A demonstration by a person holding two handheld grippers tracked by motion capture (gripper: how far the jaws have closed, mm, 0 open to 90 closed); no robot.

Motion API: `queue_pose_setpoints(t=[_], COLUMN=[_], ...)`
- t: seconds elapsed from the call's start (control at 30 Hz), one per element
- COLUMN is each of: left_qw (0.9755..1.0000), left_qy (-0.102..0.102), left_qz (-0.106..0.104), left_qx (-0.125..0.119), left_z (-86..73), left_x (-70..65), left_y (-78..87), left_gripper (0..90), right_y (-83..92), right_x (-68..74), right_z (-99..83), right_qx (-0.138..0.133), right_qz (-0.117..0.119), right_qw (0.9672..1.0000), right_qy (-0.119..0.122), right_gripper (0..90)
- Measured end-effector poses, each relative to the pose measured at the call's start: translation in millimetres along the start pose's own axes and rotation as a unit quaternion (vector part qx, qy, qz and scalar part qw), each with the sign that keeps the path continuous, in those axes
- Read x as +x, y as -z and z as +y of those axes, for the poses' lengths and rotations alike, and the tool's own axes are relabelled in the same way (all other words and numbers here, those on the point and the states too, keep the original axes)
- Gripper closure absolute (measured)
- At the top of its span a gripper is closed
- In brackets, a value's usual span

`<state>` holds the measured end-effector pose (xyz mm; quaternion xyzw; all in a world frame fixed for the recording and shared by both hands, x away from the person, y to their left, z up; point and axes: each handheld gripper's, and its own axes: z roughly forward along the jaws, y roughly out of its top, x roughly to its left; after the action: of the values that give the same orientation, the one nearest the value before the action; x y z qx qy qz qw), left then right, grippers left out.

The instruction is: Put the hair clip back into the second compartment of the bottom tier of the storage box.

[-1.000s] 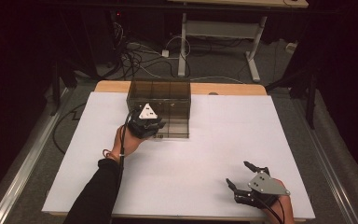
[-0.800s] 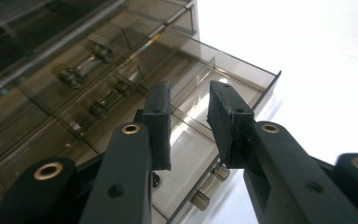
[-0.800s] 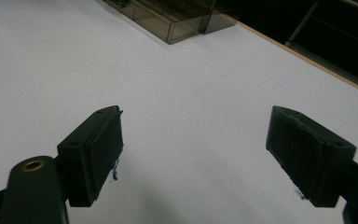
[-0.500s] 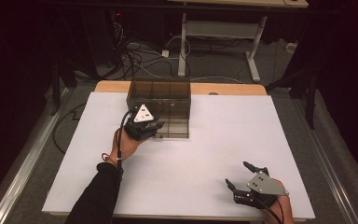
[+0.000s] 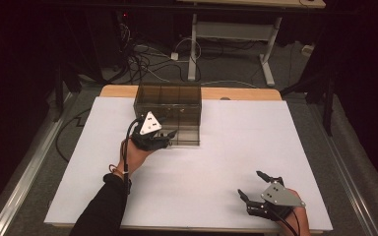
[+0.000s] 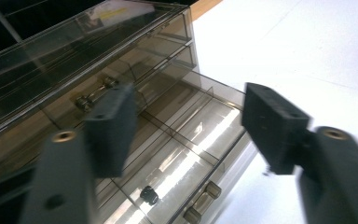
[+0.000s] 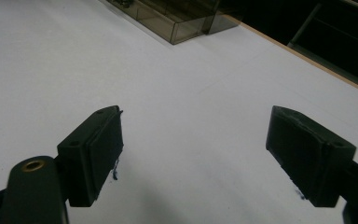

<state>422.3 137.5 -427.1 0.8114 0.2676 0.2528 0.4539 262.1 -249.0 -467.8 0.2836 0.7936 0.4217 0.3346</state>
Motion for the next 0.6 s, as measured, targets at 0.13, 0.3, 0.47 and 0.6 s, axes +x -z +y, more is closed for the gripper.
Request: queue_pose_setpoints(t=[0.13,0.3,0.47,0.6], left_qw=[0.9998,0.9994,0.9987,0.9985], left_qy=[0.009,0.008,0.003,-0.008], left_qz=[-0.012,-0.024,-0.034,-0.036], left_qx=[-0.013,-0.025,-0.037,-0.042], left_z=[-0.4,1.1,4.2,7.7], left_x=[0.6,-1.7,-6.1,-11.6], left_y=[2.4,4.9,7.3,11.0], left_gripper=[20.3,17.5,15.4,15.4], right_y=[-0.7,-0.5,0.4,0.8], right_x=[1.3,2.6,0.9,0.8], right_z=[0.2,0.6,0.4,0.8], right_qx=[0.004,0.003,0.0,-0.001], right_qz=[0.004,0.004,0.001,-0.001], right_qw=[1.0,1.0,1.0,1.0], right_qy=[0.002,0.006,0.003,0.003], right_gripper=[18.9,18.9,18.9,18.9])
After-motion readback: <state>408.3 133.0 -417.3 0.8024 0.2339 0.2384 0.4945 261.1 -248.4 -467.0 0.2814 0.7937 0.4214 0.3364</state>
